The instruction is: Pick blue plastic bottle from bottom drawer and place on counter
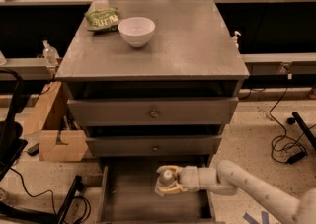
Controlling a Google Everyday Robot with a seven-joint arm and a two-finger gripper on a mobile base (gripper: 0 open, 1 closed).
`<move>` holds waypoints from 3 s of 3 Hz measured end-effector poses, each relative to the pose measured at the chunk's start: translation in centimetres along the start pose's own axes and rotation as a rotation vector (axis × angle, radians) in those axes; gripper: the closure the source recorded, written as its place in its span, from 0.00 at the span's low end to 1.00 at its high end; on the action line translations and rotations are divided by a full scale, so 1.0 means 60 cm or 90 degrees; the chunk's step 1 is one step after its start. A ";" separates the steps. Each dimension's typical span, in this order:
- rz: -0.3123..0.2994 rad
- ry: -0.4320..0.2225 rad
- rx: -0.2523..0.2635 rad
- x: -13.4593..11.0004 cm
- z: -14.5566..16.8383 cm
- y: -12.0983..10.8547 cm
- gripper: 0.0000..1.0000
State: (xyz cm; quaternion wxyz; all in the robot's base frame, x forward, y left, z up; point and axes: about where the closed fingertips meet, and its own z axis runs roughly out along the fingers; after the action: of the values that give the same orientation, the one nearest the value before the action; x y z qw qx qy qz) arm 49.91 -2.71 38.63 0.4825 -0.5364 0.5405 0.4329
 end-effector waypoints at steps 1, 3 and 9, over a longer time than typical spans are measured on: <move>0.045 0.000 0.056 -0.115 -0.060 0.023 1.00; 0.149 0.063 0.089 -0.315 -0.135 0.064 1.00; 0.154 0.058 0.235 -0.801 -0.296 -0.117 1.00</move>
Offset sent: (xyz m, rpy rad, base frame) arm -0.0763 -0.0661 0.2218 -0.0889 0.2865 -0.2432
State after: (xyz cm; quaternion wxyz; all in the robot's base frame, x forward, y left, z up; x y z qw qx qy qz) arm 53.95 -12.80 89.21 0.4922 -0.3890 0.6922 0.3568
